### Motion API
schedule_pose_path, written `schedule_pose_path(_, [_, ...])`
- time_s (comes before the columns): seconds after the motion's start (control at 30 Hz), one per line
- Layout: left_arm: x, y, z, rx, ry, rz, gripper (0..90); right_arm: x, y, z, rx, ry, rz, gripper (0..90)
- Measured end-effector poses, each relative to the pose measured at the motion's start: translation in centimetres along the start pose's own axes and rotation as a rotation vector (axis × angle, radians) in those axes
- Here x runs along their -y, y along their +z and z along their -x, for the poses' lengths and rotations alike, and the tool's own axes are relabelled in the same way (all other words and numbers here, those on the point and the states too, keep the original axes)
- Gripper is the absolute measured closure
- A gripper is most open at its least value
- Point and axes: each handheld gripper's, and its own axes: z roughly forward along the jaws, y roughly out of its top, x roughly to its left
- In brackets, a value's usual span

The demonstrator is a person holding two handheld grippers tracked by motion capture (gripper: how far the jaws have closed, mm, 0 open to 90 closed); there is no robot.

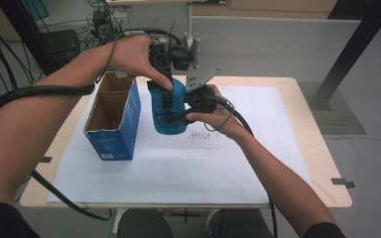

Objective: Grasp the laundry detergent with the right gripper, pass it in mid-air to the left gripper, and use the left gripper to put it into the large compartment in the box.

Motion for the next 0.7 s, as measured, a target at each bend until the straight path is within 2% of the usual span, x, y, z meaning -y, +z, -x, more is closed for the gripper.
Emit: schedule_pose_path(0.7, [-0.22, -0.1, -0.05, 0.005, 0.003, 0.004, 6.1, 0.03, -0.37, 0.15, -0.004, -0.003, 0.008, 43.4])
